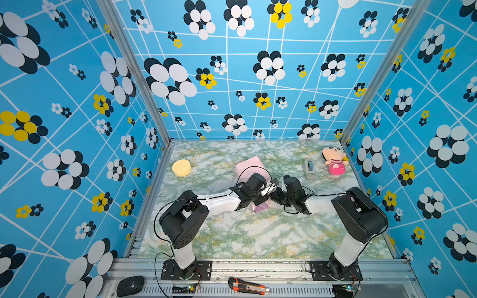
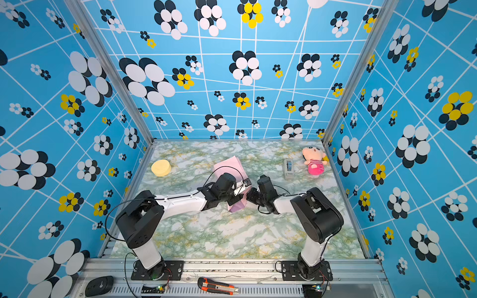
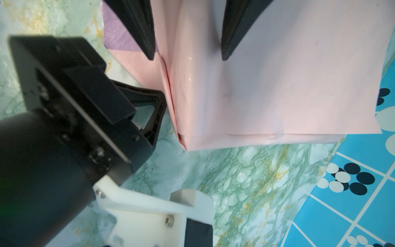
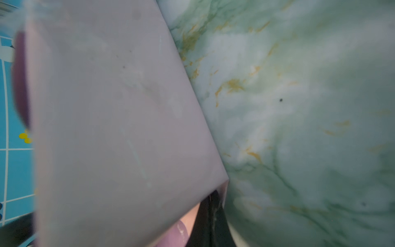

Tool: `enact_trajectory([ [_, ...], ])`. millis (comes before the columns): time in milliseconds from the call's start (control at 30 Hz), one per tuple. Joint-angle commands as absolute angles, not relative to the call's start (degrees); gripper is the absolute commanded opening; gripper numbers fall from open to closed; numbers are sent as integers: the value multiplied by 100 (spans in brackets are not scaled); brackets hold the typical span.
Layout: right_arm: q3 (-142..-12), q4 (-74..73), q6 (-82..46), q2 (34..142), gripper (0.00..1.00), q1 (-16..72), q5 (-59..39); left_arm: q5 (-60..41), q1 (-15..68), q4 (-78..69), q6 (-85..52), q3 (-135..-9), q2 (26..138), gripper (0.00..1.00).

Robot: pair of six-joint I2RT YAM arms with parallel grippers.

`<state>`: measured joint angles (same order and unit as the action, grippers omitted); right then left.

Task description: Wrap the gift box in paper

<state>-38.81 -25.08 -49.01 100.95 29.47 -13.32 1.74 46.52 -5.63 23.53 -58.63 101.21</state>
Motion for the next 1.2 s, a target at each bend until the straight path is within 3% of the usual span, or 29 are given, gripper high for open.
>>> enact_trajectory([
  [0, -3703, -2768, -5016, 10268, 0, 3015, -1261, -56, 4654, -281, 2254, -5827, 10301, 50],
  [1167, -2607, -1235, -5170, 9809, 0, 3206, -2432, -95, 4579, -387, 2083, -5722, 10248, 50],
])
